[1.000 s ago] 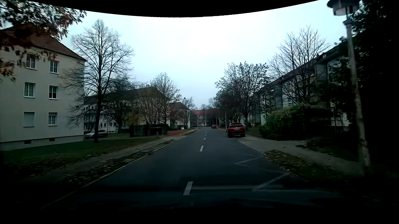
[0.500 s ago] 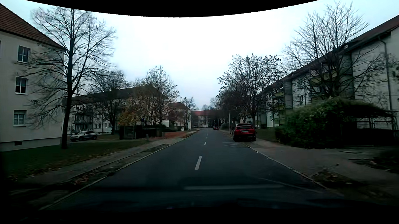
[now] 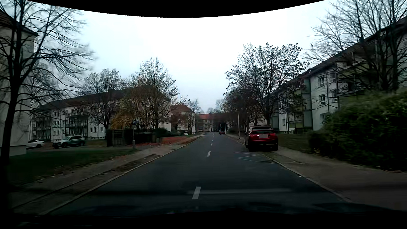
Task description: Follow the waypoints while adhering to traffic rules and regulations
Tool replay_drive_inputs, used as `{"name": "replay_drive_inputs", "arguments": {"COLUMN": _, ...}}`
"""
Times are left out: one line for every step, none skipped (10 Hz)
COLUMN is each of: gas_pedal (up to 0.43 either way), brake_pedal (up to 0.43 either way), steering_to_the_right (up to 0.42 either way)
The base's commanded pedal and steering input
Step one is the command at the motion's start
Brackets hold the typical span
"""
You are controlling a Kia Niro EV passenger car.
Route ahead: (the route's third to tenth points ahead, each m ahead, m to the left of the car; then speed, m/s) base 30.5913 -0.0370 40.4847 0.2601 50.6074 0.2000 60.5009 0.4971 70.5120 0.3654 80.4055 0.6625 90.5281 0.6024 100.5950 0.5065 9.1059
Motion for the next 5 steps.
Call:
{"name": "replay_drive_inputs", "arguments": {"gas_pedal": 0.138, "brake_pedal": 0.000, "steering_to_the_right": -0.006}}
{"name": "replay_drive_inputs", "arguments": {"gas_pedal": 0.138, "brake_pedal": 0.000, "steering_to_the_right": -0.006}}
{"name": "replay_drive_inputs", "arguments": {"gas_pedal": 0.138, "brake_pedal": 0.000, "steering_to_the_right": -0.005}}
{"name": "replay_drive_inputs", "arguments": {"gas_pedal": 0.138, "brake_pedal": 0.000, "steering_to_the_right": -0.005}}
{"name": "replay_drive_inputs", "arguments": {"gas_pedal": 0.138, "brake_pedal": 0.000, "steering_to_the_right": -0.003}}
